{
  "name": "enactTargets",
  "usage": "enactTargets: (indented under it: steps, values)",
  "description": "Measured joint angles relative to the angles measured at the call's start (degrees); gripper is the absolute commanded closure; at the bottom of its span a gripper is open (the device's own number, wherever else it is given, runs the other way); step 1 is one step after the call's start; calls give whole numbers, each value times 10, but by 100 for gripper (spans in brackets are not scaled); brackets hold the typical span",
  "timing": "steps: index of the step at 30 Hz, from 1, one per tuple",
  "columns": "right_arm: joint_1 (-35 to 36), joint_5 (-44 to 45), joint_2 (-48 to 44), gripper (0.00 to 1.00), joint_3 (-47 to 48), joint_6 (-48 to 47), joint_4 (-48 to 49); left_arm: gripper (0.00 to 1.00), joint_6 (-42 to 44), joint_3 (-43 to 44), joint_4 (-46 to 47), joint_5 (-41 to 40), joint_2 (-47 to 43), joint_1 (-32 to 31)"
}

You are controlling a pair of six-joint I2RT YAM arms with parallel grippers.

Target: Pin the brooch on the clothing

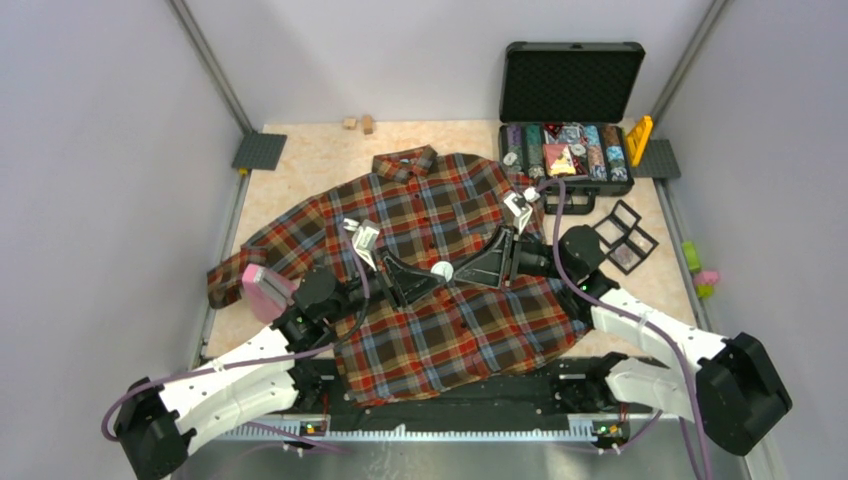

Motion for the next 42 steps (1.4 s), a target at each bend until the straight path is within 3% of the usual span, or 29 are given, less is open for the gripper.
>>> enactTargets:
  steps: [7, 15, 17, 18, 20, 22, 23, 25, 29, 38, 42]
  values:
    - [4, -1, 9, 74, 0, 1, 6, 100, -2, 0, 0, 12, 1, 0]
    - [5, -2, 25, 100, 0, 1, 26, 100, -5, 0, 3, 26, 11, 0]
    - [5, -2, 28, 100, 0, -1, 30, 100, -8, 0, 5, 30, 13, 1]
    - [5, -1, 29, 100, 0, -2, 30, 97, -8, 0, 6, 31, 15, 2]
    - [5, -1, 29, 100, 0, -9, 28, 80, -8, 2, 4, 31, 18, 3]
    - [4, 2, 28, 100, 2, -18, 18, 48, -3, 10, -10, 31, 20, 4]
    - [5, 2, 28, 100, 7, -25, 5, 37, 6, 16, -19, 30, 23, 4]
    - [8, 5, 26, 100, 25, -51, -44, 26, 17, 41, -61, 32, 29, 8]
    - [9, 32, 8, 100, 87, -131, -203, 18, 58, 111, -163, 46, 36, 40]
    - [9, 75, -31, 100, 213, -320, -527, 17, 208, 305, -412, 190, 123, 111]
    - [9, 59, -17, 100, 233, -369, -619, 17, 253, 323, -447, 278, 156, 111]
